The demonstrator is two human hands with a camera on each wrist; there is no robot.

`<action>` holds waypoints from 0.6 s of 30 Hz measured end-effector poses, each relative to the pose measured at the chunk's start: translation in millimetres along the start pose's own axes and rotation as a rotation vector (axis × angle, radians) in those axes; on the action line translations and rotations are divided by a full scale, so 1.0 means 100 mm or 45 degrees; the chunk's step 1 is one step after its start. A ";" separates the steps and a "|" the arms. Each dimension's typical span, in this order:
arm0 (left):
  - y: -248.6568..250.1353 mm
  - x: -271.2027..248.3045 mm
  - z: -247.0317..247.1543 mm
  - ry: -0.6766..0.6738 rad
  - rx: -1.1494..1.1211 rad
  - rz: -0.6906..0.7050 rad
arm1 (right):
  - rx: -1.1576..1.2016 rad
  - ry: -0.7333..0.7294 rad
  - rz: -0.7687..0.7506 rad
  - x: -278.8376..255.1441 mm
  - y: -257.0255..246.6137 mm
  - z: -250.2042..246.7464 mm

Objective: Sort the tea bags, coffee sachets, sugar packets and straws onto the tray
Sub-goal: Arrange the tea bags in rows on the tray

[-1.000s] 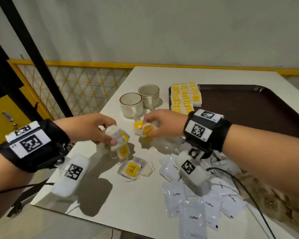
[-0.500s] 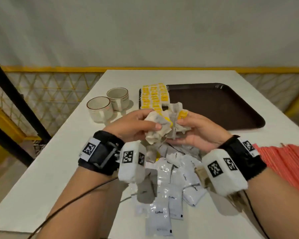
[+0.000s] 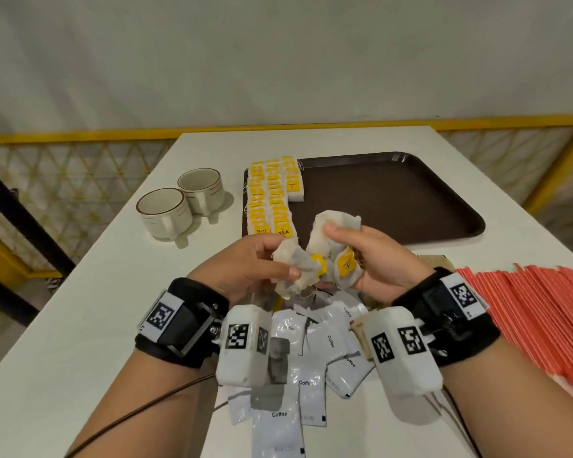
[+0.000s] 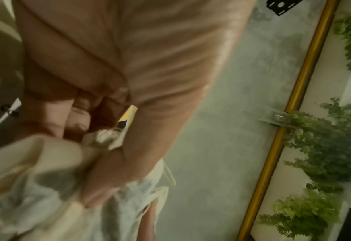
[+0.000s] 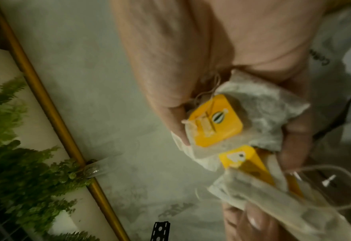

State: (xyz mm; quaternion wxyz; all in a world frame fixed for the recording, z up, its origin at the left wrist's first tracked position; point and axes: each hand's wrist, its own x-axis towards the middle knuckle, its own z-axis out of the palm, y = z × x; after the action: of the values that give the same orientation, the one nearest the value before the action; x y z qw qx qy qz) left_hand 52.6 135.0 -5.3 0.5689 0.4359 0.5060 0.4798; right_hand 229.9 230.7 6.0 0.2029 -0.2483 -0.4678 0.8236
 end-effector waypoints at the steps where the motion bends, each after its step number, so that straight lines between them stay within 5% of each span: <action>1: 0.01 -0.01 -0.01 0.008 0.025 0.007 | -0.010 0.018 -0.003 0.00 0.00 -0.02; 18: 0.04 0.03 -0.06 0.371 -0.135 0.191 | -0.194 0.149 -0.055 0.03 0.01 -0.11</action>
State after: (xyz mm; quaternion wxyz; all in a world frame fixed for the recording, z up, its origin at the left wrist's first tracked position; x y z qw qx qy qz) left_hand 46.1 138.3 -2.3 0.4743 0.3677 0.5231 0.6052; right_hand 234.1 239.3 -0.3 0.2284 -0.3006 -0.5216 0.7651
